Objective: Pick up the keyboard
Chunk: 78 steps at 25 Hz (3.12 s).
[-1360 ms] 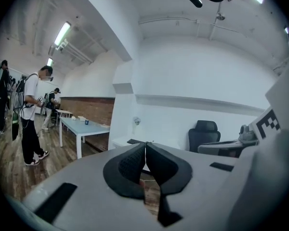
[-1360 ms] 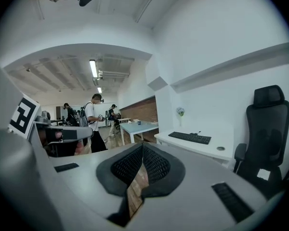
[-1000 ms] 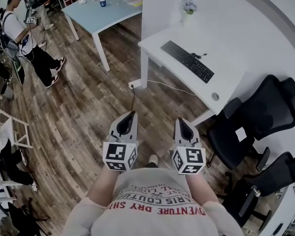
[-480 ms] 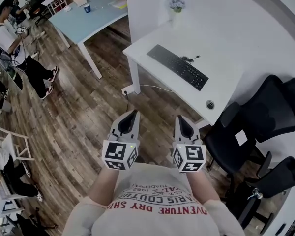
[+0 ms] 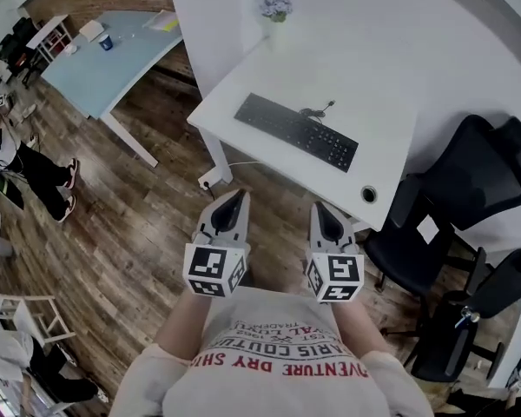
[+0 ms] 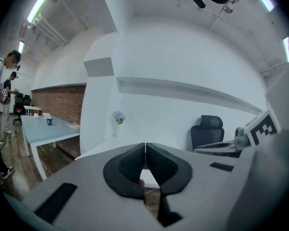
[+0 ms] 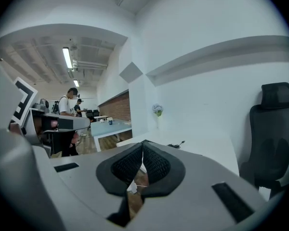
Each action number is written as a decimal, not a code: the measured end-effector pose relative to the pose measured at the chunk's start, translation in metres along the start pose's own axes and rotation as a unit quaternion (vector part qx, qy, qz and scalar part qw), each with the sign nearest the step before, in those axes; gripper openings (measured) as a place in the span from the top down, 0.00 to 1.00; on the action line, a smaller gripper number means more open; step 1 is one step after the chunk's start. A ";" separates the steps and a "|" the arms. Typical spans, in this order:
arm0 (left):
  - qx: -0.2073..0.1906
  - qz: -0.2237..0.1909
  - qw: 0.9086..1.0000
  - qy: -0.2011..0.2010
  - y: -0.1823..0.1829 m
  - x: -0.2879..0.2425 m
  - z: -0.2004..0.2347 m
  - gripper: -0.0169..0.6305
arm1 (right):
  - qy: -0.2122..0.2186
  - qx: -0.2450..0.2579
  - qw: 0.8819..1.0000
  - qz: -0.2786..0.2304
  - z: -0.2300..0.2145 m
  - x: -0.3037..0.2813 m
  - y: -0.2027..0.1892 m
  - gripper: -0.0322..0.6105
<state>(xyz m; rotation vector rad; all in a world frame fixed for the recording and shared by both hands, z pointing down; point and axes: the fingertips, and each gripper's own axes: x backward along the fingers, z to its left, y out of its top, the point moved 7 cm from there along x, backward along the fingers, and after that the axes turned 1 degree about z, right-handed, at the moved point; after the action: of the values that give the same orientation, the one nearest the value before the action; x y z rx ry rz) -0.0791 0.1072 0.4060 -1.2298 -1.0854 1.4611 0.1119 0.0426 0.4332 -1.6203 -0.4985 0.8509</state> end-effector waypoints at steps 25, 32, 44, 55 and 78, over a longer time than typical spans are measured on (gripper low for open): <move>-0.022 0.086 0.986 -0.140 0.020 -0.216 0.136 0.93 | -0.195 -0.066 0.978 0.033 -0.057 -0.170 0.027 0.91; -0.020 0.105 0.986 -0.129 0.018 -0.277 0.124 0.93 | -0.189 -0.078 0.978 0.049 -0.116 -0.198 0.025 0.91; -0.007 0.181 0.978 -0.104 -0.020 -0.345 0.135 0.93 | -0.199 -0.113 0.965 0.127 -0.174 -0.222 -0.013 0.91; 0.002 0.326 0.936 -0.131 -0.087 -0.385 0.181 0.82 | -0.173 -0.211 0.935 0.226 -0.198 -0.246 -0.083 0.76; 0.062 0.459 0.876 -0.135 -0.131 -0.435 0.243 0.52 | -0.170 -0.283 0.889 0.318 -0.257 -0.262 -0.133 0.52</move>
<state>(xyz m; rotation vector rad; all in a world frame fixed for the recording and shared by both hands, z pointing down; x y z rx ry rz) -0.2680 -0.3087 0.6446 -1.5705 -0.5352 2.4331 0.1544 -0.2834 0.6429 -2.2400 -0.4875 1.6096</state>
